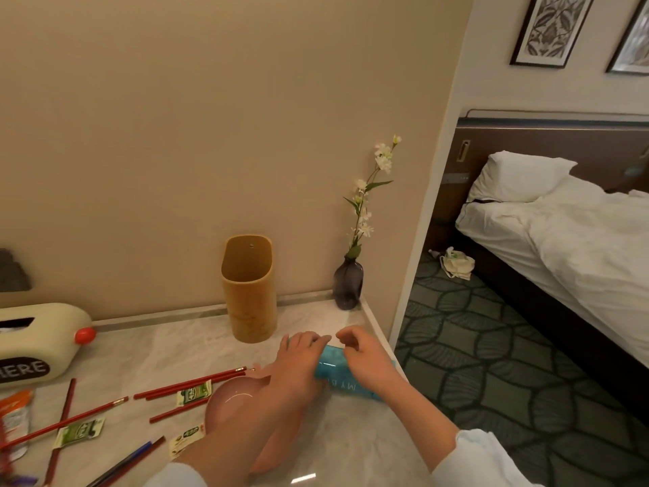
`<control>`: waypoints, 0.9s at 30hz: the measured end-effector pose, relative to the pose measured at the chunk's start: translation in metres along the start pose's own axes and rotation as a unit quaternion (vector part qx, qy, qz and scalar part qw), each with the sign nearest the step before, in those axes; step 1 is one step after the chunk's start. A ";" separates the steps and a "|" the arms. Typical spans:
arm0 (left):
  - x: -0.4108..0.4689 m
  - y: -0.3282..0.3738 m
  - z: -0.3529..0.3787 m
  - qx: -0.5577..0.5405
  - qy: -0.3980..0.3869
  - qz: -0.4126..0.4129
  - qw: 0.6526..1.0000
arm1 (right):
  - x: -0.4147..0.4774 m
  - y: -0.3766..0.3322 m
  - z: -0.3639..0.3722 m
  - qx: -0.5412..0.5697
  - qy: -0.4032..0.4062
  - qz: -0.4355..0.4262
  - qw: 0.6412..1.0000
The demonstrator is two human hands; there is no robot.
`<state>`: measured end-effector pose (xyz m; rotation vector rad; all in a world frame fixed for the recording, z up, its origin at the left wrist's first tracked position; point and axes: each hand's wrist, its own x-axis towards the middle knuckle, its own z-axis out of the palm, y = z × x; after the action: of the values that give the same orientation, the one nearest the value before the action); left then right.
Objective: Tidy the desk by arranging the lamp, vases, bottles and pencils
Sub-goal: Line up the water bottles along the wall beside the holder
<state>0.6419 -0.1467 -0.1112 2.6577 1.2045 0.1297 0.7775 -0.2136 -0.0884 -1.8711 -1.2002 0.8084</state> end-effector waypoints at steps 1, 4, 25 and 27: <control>-0.001 0.000 0.000 0.002 0.011 0.002 1.000 | -0.002 -0.002 0.000 -0.001 0.003 0.000 1.000; -0.007 -0.003 -0.002 -0.017 0.053 0.017 0.998 | -0.012 -0.011 -0.001 -0.027 0.030 -0.032 0.999; -0.072 -0.144 -0.070 -0.213 0.265 -0.112 0.934 | 0.034 -0.191 0.085 -0.007 0.141 -0.269 0.953; -0.073 -0.159 -0.072 -0.231 0.271 -0.124 0.926 | 0.041 -0.199 0.099 0.008 0.117 -0.265 0.957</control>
<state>0.4653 -0.0879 -0.0777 2.0889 1.4264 1.0223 0.6219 -0.0960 0.0263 -1.4717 -1.4395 0.2906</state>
